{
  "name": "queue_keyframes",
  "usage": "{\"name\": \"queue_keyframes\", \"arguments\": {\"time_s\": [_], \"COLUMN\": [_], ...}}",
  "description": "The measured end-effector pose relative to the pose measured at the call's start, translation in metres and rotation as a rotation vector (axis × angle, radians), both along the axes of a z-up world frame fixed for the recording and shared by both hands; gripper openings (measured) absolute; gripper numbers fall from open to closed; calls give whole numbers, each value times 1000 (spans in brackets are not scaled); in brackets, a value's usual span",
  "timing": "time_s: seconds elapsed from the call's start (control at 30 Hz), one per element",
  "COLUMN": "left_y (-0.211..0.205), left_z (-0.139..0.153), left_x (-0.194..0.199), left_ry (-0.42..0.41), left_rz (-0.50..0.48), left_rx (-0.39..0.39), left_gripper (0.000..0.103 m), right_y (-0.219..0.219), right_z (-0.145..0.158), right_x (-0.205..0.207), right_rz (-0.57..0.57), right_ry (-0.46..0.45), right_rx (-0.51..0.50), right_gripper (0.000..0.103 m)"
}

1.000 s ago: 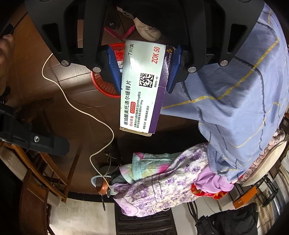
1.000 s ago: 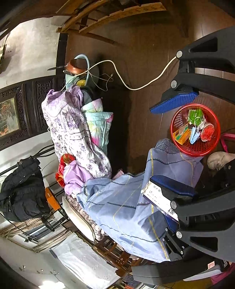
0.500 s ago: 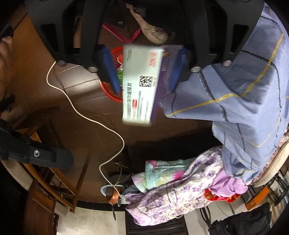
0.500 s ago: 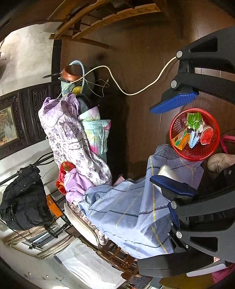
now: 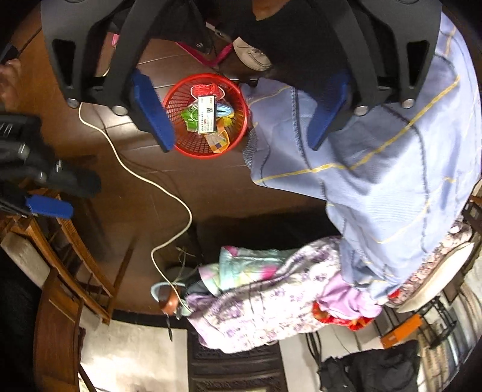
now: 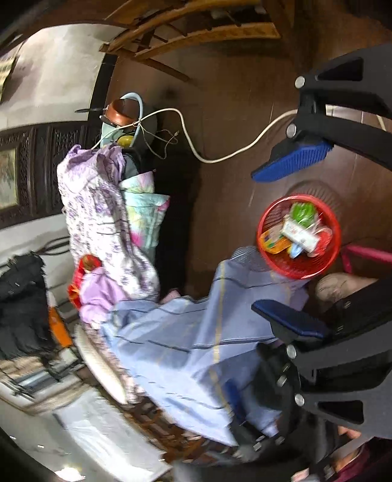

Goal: Collect trash

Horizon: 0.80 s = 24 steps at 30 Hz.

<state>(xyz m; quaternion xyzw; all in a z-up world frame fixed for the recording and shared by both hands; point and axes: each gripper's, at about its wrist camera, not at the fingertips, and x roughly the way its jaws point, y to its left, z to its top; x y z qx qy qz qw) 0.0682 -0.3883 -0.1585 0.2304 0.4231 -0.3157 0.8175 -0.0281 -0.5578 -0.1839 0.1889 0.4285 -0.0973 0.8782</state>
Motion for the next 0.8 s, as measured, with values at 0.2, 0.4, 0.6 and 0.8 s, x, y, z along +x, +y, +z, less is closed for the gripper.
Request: {"name": "queue_keyframes", "arguments": {"time_s": [0.2, 0.4, 0.6, 0.8], "left_y": [11, 18, 26, 27], "left_z": [10, 8, 1, -7], "left_x": [-22, -38, -41, -33], "left_ry": [-13, -4, 10, 31], "left_rz": [14, 24, 42, 74], "left_rx": [7, 24, 44, 50], "left_gripper": [94, 95, 95, 94], "right_y": [7, 19, 31, 37], "right_z": [5, -9, -22, -25], "right_x": [-20, -33, -32, -29], "right_rz": [34, 29, 32, 43], "right_ry": [84, 137, 150, 147], "right_rx": [-29, -42, -74, -100], "right_gripper": [91, 94, 94, 94]}}
